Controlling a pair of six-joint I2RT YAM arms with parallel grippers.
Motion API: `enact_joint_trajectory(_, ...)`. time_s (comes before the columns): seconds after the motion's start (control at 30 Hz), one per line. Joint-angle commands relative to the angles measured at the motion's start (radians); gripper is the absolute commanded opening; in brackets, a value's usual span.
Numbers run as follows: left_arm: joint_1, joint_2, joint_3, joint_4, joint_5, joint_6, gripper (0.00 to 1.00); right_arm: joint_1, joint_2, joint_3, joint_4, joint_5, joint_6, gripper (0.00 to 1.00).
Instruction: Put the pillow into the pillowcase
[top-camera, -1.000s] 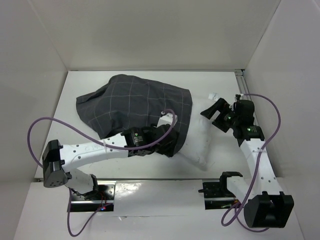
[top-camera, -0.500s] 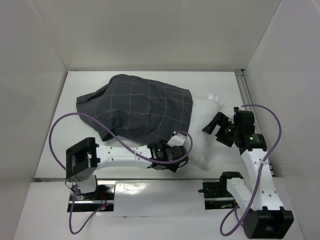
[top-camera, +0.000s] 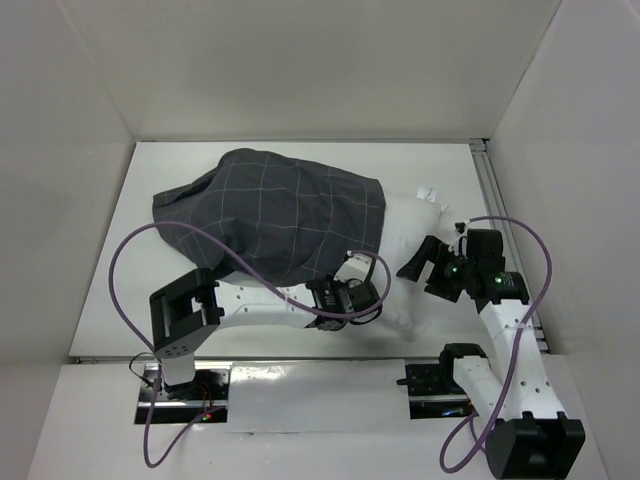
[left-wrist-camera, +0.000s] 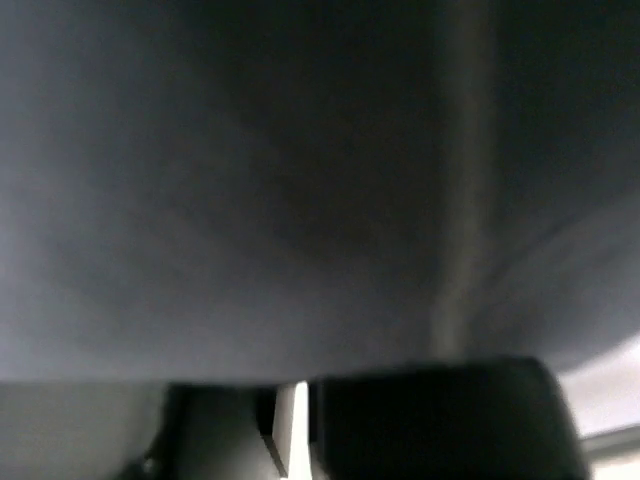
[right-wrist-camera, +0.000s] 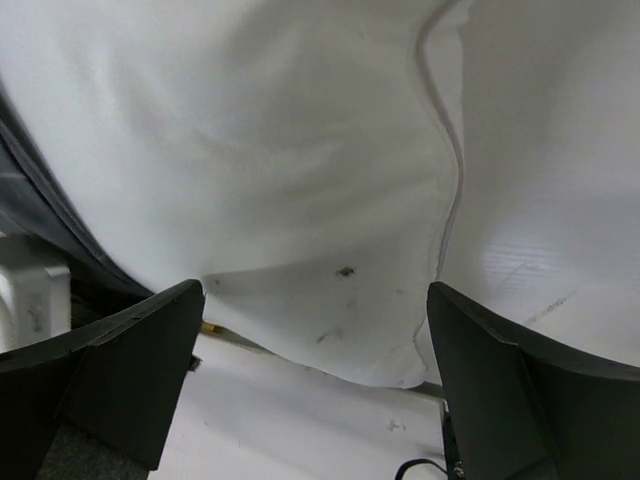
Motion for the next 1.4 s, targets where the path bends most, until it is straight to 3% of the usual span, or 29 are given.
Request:
enact_joint_trajectory(0.0,0.007,0.023,0.085,-0.104,-0.095,-0.069,0.01,-0.003,-0.042,-0.057,-0.038,-0.082,-0.05,1.0)
enact_joint_trajectory(0.1,0.007,0.023,0.153,-0.155,-0.08,-0.06,0.0,0.006,-0.055,-0.155,0.067,-0.151,0.011,1.0)
enact_joint_trajectory(0.2,-0.005,-0.045,0.191,-0.156,-0.008,-0.014,0.0,0.027,-0.049,-0.2,0.156,-0.173,0.077,0.86)
enact_joint_trajectory(0.27,-0.005,-0.095,0.212,-0.156,0.058,-0.003,0.0,0.055,-0.026,-0.209,0.236,-0.173,0.103,0.62)
enact_joint_trajectory(0.37,-0.033,-0.134,0.263,-0.156,0.12,0.033,0.0,0.133,0.036,-0.172,0.337,-0.144,0.146,0.36)
enact_joint_trajectory(0.4,-0.048,-0.143,0.3,-0.156,0.13,0.044,0.0,0.18,0.075,-0.126,0.351,-0.101,0.158,0.19)
enact_joint_trajectory(0.5,-0.078,-0.166,0.399,-0.2,0.153,0.07,0.0,0.23,0.145,-0.022,0.379,-0.038,0.177,0.0)
enact_joint_trajectory(0.93,-0.117,-0.177,0.766,-0.209,0.289,0.195,0.0,0.21,0.184,0.035,0.52,-0.036,0.298,0.0)
enact_joint_trajectory(1.03,-0.117,-0.206,0.78,-0.209,0.319,0.205,0.0,0.199,0.155,0.06,0.457,0.001,0.286,0.0)
enact_joint_trajectory(1.2,-0.117,-0.22,0.795,-0.244,0.204,0.224,0.0,0.17,0.084,0.07,0.391,0.025,0.276,0.0)
enact_joint_trajectory(1.37,-0.013,-0.209,0.876,-0.294,0.258,0.236,0.0,0.17,0.028,0.096,0.312,0.036,0.254,0.0)
